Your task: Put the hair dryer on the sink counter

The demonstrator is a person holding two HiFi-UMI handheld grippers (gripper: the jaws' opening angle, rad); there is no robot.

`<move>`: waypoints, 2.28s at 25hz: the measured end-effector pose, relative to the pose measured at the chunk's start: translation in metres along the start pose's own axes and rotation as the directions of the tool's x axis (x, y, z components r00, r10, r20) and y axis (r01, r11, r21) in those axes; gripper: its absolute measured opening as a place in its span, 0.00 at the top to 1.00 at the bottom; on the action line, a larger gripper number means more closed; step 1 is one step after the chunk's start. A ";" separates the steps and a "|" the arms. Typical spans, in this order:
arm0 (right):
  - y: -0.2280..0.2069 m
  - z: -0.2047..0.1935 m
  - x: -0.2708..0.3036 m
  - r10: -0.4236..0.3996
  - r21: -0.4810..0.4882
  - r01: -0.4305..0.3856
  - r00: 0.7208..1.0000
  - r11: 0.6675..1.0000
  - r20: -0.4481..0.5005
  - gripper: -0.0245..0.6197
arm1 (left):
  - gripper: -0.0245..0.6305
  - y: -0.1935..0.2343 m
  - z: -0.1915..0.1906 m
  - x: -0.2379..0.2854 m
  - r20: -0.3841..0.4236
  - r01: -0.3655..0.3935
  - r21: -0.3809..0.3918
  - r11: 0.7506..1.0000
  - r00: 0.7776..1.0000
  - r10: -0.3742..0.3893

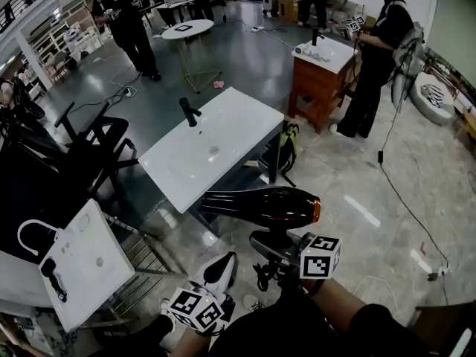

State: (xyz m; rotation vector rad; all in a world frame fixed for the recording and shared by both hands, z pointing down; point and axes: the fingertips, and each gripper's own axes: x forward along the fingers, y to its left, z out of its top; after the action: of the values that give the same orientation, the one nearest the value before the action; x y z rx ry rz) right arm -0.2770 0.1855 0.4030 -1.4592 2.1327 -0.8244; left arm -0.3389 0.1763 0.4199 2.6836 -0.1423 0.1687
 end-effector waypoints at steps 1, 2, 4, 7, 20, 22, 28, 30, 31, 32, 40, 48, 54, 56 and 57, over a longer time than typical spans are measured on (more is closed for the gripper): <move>-0.001 -0.001 0.000 -0.002 0.001 0.002 1.000 1.000 -0.001 0.89 | 0.96 0.000 -0.001 0.000 -0.001 0.000 0.000 1.000 1.000 0.000; -0.001 -0.001 0.000 -0.004 0.001 0.004 1.000 1.000 -0.003 0.89 | 0.96 0.000 -0.001 0.000 -0.002 0.000 -0.001 1.000 1.000 0.000; -0.002 -0.002 -0.001 -0.006 0.002 0.006 1.000 1.000 -0.008 0.89 | 0.96 -0.001 -0.001 0.001 -0.004 -0.001 -0.001 1.000 1.000 0.001; -0.003 -0.001 -0.002 -0.005 0.006 0.005 1.000 1.000 -0.015 0.89 | 0.96 -0.002 0.000 0.003 -0.002 -0.002 -0.004 1.000 1.000 0.002; -0.027 0.015 -0.003 -0.018 0.017 0.019 0.999 1.000 -0.042 0.89 | 0.96 0.004 0.002 0.029 0.005 -0.012 -0.028 1.000 1.000 0.012; -0.032 0.020 -0.004 -0.018 0.022 0.019 0.999 1.000 -0.048 0.89 | 0.96 0.005 0.002 0.035 0.003 -0.018 -0.030 0.999 1.000 0.018; -0.048 0.031 0.000 -0.013 0.031 0.015 0.998 0.999 -0.061 0.89 | 0.96 0.012 0.005 0.052 0.000 -0.032 -0.039 0.999 1.000 0.032; -0.055 0.036 0.000 -0.008 0.034 0.010 0.998 0.999 -0.059 0.89 | 0.96 0.013 0.007 0.059 -0.003 -0.034 -0.039 0.999 0.999 0.034; -0.059 0.038 0.000 -0.006 0.036 0.009 0.998 0.999 -0.059 0.89 | 0.96 0.014 0.008 0.063 -0.004 -0.037 -0.039 0.999 0.999 0.037; -0.062 0.041 0.000 -0.006 0.039 0.009 0.998 0.999 -0.061 0.89 | 0.96 0.015 0.008 0.067 -0.005 -0.040 -0.039 0.998 0.999 0.040; -0.093 0.070 -0.002 0.007 0.051 -0.004 0.998 0.999 -0.069 0.89 | 0.96 0.020 0.018 0.106 -0.007 -0.063 -0.039 0.997 0.998 0.063; -0.129 0.099 -0.008 0.021 0.060 -0.017 0.997 0.998 -0.072 0.89 | 0.96 0.024 0.026 0.148 0.001 -0.079 -0.036 0.996 0.997 0.079; -0.151 0.121 -0.013 0.036 0.056 -0.032 0.995 0.998 -0.089 0.89 | 0.96 0.026 0.036 0.179 0.018 -0.097 -0.031 0.995 0.995 0.097; -0.157 0.127 -0.013 0.046 0.056 -0.041 0.995 0.998 -0.094 0.89 | 0.96 0.025 0.039 0.188 0.024 -0.104 -0.026 0.994 0.994 0.104; -0.160 0.130 -0.014 0.051 0.056 -0.046 0.994 0.997 -0.095 0.89 | 0.96 0.025 0.041 0.192 0.026 -0.108 -0.022 0.994 0.994 0.108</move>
State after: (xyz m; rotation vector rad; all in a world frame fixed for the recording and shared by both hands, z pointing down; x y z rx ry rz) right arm -0.0799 0.1247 0.4165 -1.3607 2.1900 -0.9444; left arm -0.1483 0.1218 0.4215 2.6598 -0.2965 0.1637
